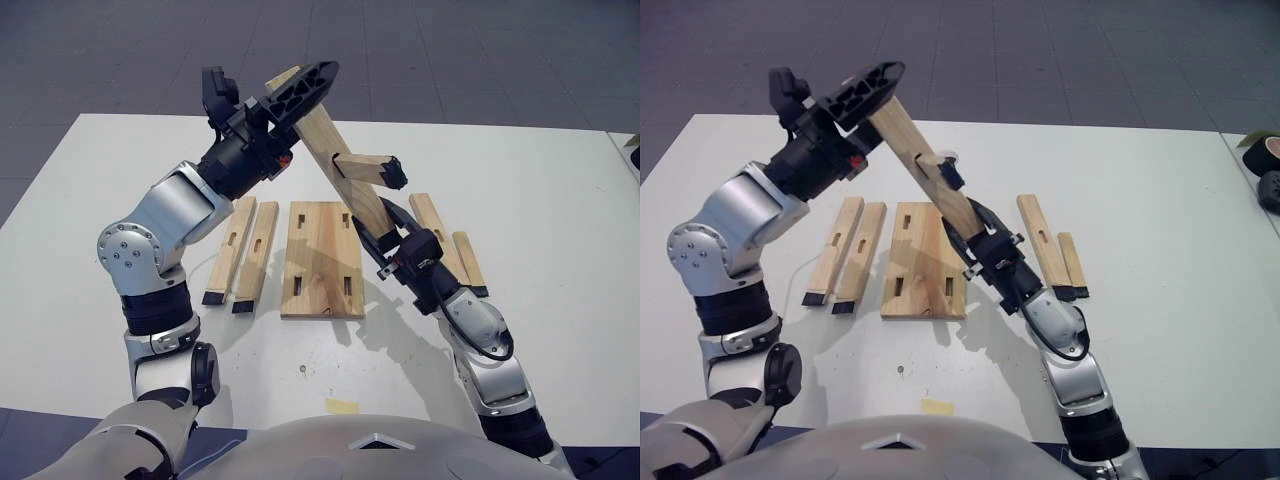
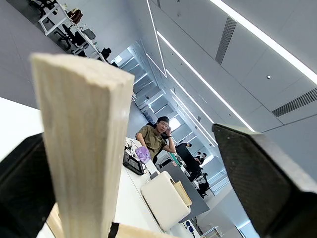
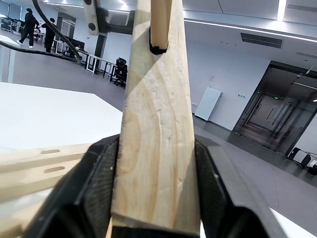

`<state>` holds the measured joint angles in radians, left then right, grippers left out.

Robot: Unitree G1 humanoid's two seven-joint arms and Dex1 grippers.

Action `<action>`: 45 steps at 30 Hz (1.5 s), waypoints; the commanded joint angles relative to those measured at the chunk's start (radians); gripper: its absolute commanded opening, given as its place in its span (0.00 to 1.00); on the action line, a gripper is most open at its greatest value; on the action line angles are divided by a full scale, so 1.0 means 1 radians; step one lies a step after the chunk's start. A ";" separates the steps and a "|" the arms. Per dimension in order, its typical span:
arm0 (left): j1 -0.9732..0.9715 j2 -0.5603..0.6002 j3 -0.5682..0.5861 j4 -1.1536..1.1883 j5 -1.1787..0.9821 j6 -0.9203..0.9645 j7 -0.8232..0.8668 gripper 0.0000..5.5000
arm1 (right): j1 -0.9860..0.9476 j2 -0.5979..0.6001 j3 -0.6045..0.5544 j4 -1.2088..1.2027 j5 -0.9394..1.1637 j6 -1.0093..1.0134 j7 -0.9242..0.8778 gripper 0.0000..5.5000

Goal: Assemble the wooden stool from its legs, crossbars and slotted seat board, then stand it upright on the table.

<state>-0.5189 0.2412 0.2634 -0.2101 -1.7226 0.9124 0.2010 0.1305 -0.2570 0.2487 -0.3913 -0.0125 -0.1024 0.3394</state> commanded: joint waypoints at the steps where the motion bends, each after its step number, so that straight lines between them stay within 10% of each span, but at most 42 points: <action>1: -0.048 0.034 -0.019 0.014 -0.024 -0.010 -0.007 0.74 | 0.026 0.014 0.002 -0.003 -0.013 -0.008 -0.019 0.37; 17: -0.040 0.081 -0.083 -0.090 0.235 -0.064 -0.084 0.23 | 0.025 0.020 -0.005 0.005 0.013 0.007 -0.010 0.37; 23: -0.045 0.070 -0.080 -0.090 0.265 -0.077 -0.101 0.22 | 0.048 0.030 -0.007 -0.005 0.010 0.020 -0.018 0.37; 30: -0.102 0.179 0.056 -0.044 0.328 -0.136 -0.111 0.19 | 0.097 0.009 -0.069 0.041 -0.018 0.139 -0.066 0.62; 45: 0.381 0.318 0.122 -0.278 0.323 -0.074 -0.235 0.19 | 0.145 -0.053 -0.017 0.060 -0.019 0.437 0.052 0.98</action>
<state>-0.1730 0.5314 0.3899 -0.4726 -1.4492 0.8392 -0.0300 0.3088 -0.3197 0.1915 -0.3180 -0.0506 0.3200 0.3535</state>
